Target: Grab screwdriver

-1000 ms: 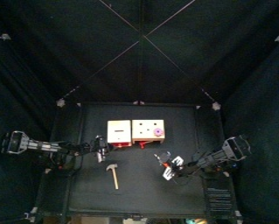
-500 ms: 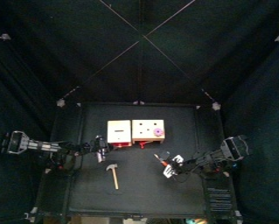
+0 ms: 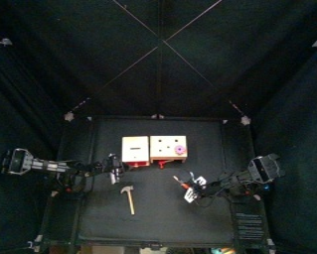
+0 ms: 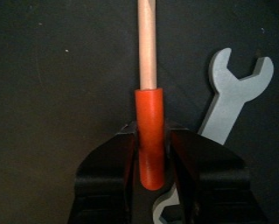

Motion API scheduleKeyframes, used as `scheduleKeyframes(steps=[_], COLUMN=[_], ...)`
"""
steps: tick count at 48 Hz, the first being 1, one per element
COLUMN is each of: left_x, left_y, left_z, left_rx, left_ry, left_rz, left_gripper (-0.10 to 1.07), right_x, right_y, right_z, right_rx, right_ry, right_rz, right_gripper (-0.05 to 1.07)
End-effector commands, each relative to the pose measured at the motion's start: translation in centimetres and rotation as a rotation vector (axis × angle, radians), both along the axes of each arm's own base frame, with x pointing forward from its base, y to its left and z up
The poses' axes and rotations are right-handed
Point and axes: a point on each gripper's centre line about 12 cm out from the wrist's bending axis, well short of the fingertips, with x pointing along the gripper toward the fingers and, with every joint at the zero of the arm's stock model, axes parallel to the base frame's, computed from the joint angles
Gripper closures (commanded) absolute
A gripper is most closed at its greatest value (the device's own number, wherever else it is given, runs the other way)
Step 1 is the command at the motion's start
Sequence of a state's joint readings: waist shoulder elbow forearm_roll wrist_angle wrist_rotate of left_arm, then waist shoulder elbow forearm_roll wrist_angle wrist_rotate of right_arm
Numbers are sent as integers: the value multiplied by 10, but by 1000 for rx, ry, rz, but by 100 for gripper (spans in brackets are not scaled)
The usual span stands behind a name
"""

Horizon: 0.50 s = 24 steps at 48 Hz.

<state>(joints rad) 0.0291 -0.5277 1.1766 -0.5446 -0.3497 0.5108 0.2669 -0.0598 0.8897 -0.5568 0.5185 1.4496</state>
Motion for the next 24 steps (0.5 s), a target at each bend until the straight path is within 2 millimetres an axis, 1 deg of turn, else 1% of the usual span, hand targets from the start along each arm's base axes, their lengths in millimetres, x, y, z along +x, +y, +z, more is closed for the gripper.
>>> scheduleKeyframes(steps=[1, 7, 19, 24], left_x=[4, 4, 4, 4], left_y=[1, 1, 1, 1], left_z=[7, 8, 8, 8], left_rx=[2, 2, 3, 5], left_ry=[-22, -25, -25, -25], left_rz=[3, 3, 3, 4], left_gripper=[58, 58, 58, 58], right_x=[12, 17, 21, 30], right_y=[2, 1, 0, 0], right_z=[21, 31, 37, 45], right_rx=[-4, -27, -44, -40], right_ry=[-72, -87, -94, -123], right_rz=[21, 18, 20, 14], right_gripper=[48, 48, 48, 49])
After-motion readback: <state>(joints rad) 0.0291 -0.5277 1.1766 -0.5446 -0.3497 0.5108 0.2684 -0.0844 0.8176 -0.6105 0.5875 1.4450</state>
